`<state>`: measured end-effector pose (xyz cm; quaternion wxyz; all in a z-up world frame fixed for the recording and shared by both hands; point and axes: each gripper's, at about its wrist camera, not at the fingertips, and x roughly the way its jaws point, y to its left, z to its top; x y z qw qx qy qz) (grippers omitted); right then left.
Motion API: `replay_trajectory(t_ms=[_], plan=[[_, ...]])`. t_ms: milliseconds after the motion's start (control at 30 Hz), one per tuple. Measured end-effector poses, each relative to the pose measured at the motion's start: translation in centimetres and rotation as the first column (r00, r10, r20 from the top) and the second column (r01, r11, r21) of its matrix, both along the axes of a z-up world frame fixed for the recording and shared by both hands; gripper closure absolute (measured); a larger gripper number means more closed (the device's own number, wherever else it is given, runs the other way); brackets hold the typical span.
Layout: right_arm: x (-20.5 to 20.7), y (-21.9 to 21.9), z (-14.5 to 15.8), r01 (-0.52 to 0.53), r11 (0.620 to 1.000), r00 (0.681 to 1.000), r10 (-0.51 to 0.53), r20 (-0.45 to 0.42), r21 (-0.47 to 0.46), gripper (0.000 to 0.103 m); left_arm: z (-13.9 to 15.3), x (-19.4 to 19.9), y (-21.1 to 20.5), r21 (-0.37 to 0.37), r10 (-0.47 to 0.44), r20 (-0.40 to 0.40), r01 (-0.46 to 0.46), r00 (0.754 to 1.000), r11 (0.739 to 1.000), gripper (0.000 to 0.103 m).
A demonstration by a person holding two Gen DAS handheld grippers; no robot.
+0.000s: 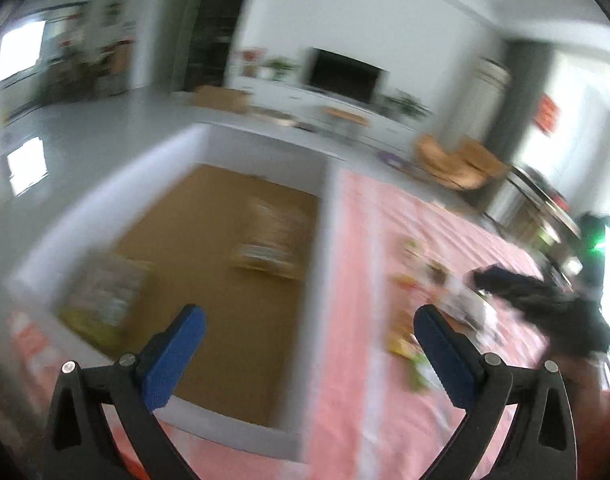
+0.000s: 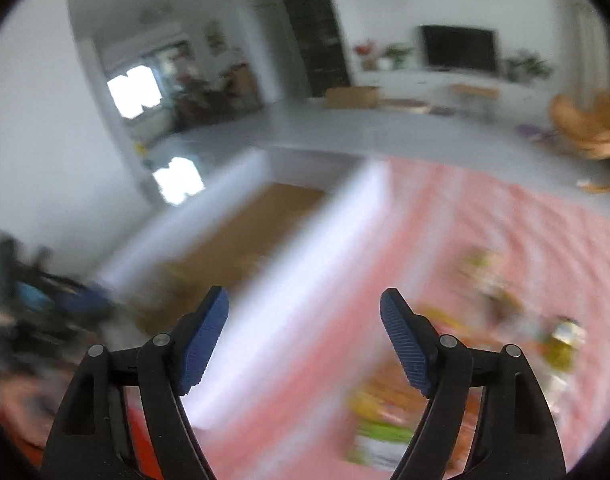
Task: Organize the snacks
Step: 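Carry both bags into the cardboard box and open both tools, then return both tools to the snack pile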
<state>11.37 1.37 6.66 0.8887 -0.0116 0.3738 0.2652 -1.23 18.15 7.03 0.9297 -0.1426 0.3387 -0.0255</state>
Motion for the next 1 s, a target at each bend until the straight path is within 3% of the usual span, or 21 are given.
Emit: replay_trajectory(t_ms=[133, 200, 300, 400, 500, 600, 733, 1000], plan=[[-2.4, -8.6, -6.0, 0.187, 0.974, 0.981, -0.192, -0.034, -0.125, 0.022, -3.0, 0.0, -7.0, -0.013, -0.187, -0.032, 0.187, 0.982, 0.982, 0.0], [-4.1, -12.8, -8.4, 0.277, 0.943, 0.955, -0.291, -0.059, -0.183, 0.022, -6.1, 0.8, -10.6, -0.002, -0.255, -0.102, 0.257, 0.961, 0.967, 0.0], [-6.5, -18.5, -11.0, 0.403, 0.883, 0.898, -0.433, -0.084, -0.239, 0.022, -10.3, 2.3, -13.8, 0.041, -0.298, -0.187, 0.31, 0.936, 0.95, 0.0], [-7.8, -21.3, -11.7, 0.458, 0.858, 0.866, -0.489, -0.1, -0.232, 0.022, -13.1, 3.1, -15.1, 0.089, -0.296, -0.237, 0.324, 0.925, 0.942, 0.0], [-7.8, -22.5, -12.3, 0.476, 0.849, 0.855, -0.508, -0.108, -0.228, 0.022, -13.8, 2.8, -15.4, 0.131, -0.275, -0.229, 0.31, 0.934, 0.942, 0.0], [-7.8, -21.9, -12.2, 0.471, 0.849, 0.862, -0.5, -0.079, -0.238, 0.021, -14.3, 2.6, -15.6, 0.17, -0.253, -0.241, 0.297, 0.937, 0.939, 0.0], [-8.3, -22.0, -13.1, 0.455, 0.853, 0.872, -0.485, -0.065, -0.253, 0.016, -14.8, 2.7, -16.5, 0.256, -0.238, -0.252, 0.301, 0.938, 0.918, 0.0], [-7.8, -22.2, -14.3, 0.455, 0.851, 0.871, -0.487, -0.069, -0.261, 0.011, -15.1, 2.7, -16.3, 0.253, -0.23, -0.249, 0.292, 0.941, 0.922, 0.0]])
